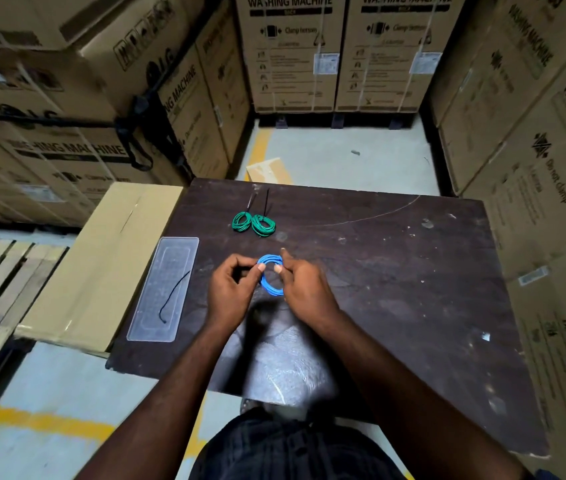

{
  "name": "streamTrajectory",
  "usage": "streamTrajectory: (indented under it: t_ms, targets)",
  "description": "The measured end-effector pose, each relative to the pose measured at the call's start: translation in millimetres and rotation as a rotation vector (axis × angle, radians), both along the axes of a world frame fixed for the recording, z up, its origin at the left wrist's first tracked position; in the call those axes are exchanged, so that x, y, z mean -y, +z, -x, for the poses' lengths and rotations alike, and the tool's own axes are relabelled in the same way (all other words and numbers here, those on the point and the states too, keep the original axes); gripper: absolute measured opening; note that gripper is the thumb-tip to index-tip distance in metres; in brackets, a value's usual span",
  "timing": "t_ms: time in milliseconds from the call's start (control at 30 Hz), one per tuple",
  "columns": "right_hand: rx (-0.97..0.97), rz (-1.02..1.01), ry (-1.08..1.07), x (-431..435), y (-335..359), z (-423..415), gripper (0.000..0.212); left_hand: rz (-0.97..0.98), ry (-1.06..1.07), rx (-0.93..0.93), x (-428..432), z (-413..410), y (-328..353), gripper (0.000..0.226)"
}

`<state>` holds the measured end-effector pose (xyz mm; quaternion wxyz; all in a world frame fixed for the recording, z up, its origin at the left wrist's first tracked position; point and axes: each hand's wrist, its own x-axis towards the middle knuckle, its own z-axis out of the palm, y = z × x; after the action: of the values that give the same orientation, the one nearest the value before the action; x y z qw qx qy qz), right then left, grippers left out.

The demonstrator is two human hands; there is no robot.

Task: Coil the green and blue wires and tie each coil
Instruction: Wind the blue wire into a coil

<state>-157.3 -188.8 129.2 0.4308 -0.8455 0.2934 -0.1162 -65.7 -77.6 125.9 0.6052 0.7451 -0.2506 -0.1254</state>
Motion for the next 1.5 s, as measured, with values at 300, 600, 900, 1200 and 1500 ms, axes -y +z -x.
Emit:
streamTrajectory:
  t_ms: [300, 600, 900, 1200, 1500]
  targets:
    - [-0.076, 0.078, 0.160, 4, 1, -30, 0.049, -0.022, 0.003, -0.024, -11, -34, -3, 0.011]
    - [-0.095, 0.167, 0.145, -32, -15, -86, 0.052, -0.082, 0.043, -0.128, -50, -84, -30, 0.008]
    - [-0.144, -0.044, 0.189, -50, -46, -130, 0.043, -0.187, -0.003, -0.265, -84, -126, -58, 0.009]
    - [-0.178, -0.036, 0.211, -70, -68, -146, 0.035, -0.642, 0.055, -0.034, -160, -157, -113, 0.011]
    - [-0.228, -0.066, 0.204, -83, -87, -147, 0.036, -0.717, -0.095, 0.014, -199, -161, -138, 0.026]
